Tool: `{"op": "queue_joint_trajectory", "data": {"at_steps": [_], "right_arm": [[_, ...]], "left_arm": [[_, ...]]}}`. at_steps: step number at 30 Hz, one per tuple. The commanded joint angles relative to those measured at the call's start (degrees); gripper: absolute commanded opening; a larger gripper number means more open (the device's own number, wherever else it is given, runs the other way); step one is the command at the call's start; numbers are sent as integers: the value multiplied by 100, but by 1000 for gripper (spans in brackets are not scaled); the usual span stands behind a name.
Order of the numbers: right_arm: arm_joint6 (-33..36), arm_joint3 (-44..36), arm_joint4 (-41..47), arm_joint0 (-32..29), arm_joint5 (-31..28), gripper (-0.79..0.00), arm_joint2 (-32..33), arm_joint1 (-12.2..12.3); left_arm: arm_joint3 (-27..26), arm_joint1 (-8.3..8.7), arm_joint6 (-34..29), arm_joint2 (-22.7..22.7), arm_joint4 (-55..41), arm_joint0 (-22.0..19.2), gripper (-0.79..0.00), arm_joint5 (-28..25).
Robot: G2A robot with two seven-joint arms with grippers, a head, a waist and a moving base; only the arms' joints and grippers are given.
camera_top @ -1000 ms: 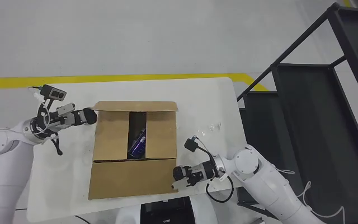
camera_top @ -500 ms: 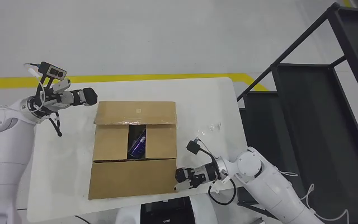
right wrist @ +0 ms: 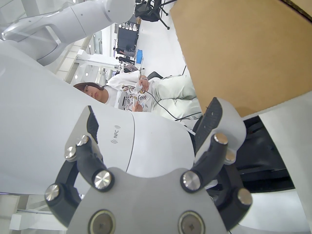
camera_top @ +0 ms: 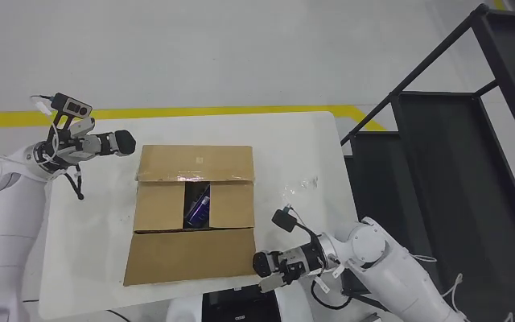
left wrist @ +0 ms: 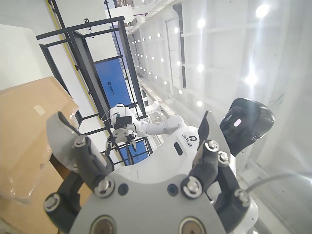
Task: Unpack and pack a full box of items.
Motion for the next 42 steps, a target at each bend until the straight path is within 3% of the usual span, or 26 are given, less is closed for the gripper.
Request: {"op": "queue_joint_trajectory", "data": {"at_steps": [1,6,14,21,29,42], "right_arm": [[-194,-12,145,-11,59,0,-8,-7],[-590,-14,512,31,217,0,-34,-27],[-1085,203,825,212,360,0,48,-52],[-1861,399,1062,357,850,0,78,-102],[-2656,938,1275,951,1428,0,-387,-277],[-3159,1953,1630,1702,1397,0,-840,-549]], "left_arm": [[0,0,0,0,0,0,0,0],[-120,13,110,-19,54,120,0,146],[-777,227,-27,-252,412,853,0,487],[-1017,464,-27,-136,598,1297,0,328],[-815,634,-27,44,268,1276,0,140],[-803,852,-27,252,48,1164,0,28]]}}
